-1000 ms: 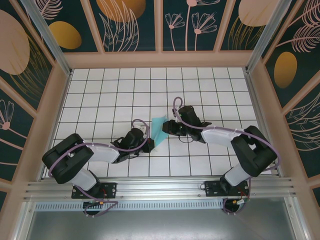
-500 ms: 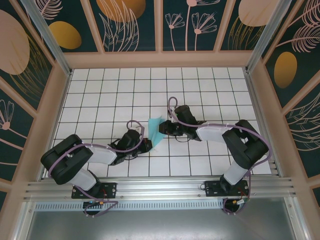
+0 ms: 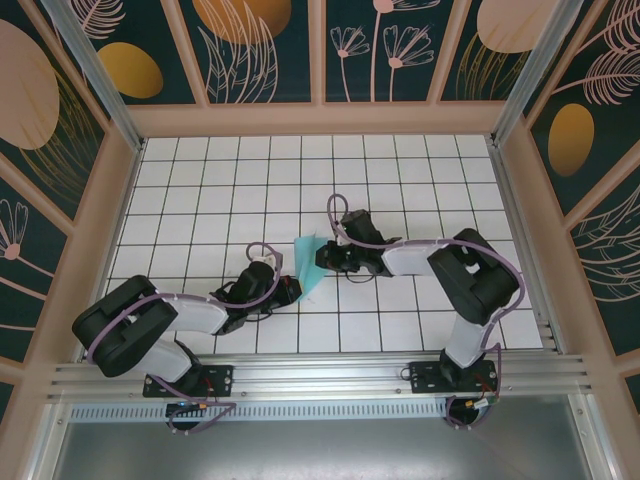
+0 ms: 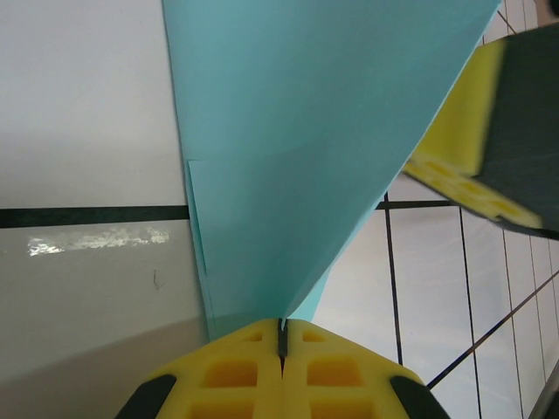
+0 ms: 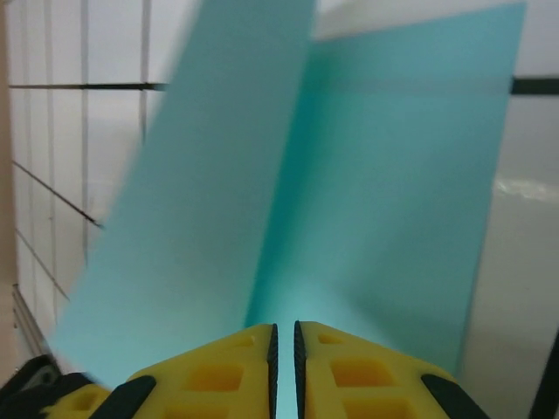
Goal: Fold a paper plane with a square sheet of paper (pick it up from the middle)
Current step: Fourth fold the wing at the center of the table.
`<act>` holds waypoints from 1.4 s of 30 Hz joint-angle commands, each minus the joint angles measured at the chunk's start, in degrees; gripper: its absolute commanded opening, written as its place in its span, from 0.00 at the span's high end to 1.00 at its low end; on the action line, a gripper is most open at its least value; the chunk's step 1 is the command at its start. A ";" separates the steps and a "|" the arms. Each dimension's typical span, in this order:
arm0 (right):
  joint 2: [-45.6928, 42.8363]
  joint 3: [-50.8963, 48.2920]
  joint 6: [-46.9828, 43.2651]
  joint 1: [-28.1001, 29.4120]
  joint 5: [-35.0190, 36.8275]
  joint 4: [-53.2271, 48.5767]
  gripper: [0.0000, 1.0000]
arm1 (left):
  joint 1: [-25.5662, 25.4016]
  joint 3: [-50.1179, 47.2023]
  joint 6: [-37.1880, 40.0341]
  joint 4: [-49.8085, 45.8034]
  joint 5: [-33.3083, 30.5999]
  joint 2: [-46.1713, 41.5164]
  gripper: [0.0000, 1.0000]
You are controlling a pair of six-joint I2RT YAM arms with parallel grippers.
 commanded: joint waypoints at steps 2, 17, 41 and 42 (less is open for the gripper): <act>3.06 3.31 0.52 -0.38 2.96 -3.91 0.86 | 0.38 -0.38 -0.21 1.74 -0.56 -0.07 1.00; -7.40 -6.92 6.88 0.49 10.93 -7.88 0.87 | 0.39 6.48 13.66 -2.81 3.69 3.34 1.00; -15.51 -4.64 2.88 0.48 8.00 -6.18 0.80 | 0.38 10.41 18.97 -14.38 0.55 3.69 1.00; -15.50 -4.94 3.21 0.57 7.18 -5.31 0.80 | 0.35 9.72 18.25 -12.89 1.08 3.76 1.00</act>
